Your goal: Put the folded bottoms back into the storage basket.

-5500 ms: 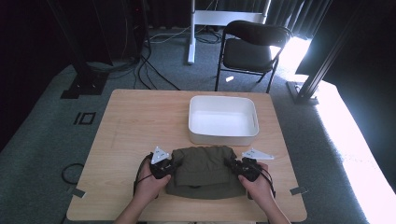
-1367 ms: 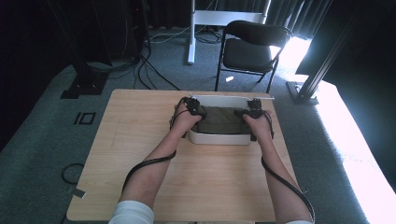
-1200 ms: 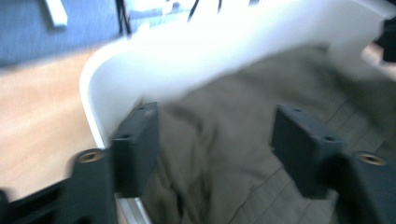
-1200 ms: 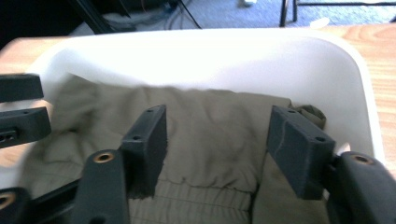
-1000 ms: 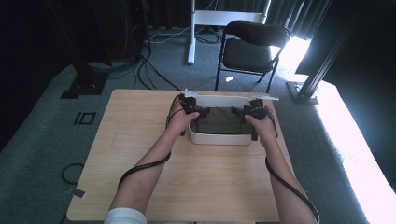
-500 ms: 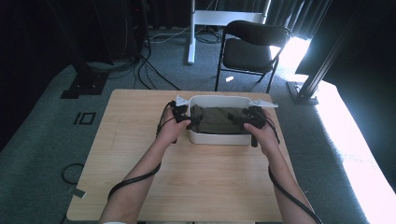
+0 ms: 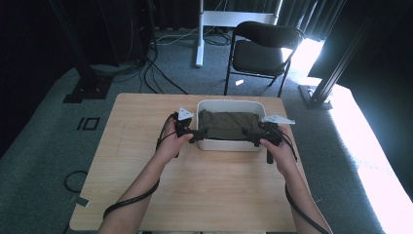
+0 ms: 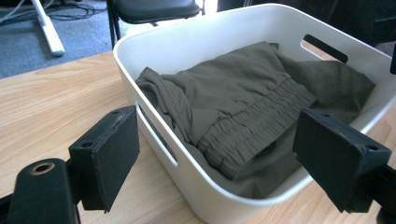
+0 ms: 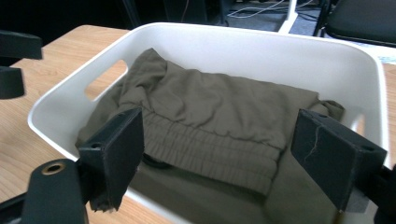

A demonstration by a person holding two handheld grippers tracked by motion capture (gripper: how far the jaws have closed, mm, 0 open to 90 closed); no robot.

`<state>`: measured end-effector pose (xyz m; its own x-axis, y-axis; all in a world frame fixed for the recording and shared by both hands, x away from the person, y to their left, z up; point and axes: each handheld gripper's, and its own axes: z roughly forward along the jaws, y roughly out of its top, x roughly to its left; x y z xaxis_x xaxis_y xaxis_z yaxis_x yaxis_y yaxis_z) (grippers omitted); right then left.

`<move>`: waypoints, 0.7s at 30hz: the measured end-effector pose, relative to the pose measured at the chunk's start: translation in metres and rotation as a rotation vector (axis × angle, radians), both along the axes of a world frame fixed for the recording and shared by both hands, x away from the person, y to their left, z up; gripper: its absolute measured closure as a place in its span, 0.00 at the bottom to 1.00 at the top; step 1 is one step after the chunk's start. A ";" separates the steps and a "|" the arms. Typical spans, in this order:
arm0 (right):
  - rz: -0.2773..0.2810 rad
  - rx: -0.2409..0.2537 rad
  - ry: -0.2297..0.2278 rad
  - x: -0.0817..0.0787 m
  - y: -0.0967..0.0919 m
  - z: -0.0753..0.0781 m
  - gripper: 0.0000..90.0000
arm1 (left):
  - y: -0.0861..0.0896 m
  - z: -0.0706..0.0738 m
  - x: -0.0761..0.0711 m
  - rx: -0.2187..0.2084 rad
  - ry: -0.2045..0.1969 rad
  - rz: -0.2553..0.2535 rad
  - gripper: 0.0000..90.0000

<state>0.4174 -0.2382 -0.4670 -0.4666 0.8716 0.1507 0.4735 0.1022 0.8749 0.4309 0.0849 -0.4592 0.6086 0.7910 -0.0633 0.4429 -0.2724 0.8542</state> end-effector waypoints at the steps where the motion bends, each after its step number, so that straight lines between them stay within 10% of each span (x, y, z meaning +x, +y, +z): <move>1: 0.002 -0.005 -0.006 -0.002 -0.001 0.000 0.19 | 0.001 0.000 -0.003 0.015 0.016 0.003 0.18; 21: -0.002 -0.038 0.008 -0.051 -0.017 -0.023 0.17 | 0.011 -0.018 -0.043 0.036 0.059 -0.049 0.18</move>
<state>0.3660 -0.2556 -0.4899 -0.4635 0.8778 0.1213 0.4805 0.1339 0.8667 0.3876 0.0960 -0.4775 0.6424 0.7629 -0.0725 0.4780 -0.3250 0.8160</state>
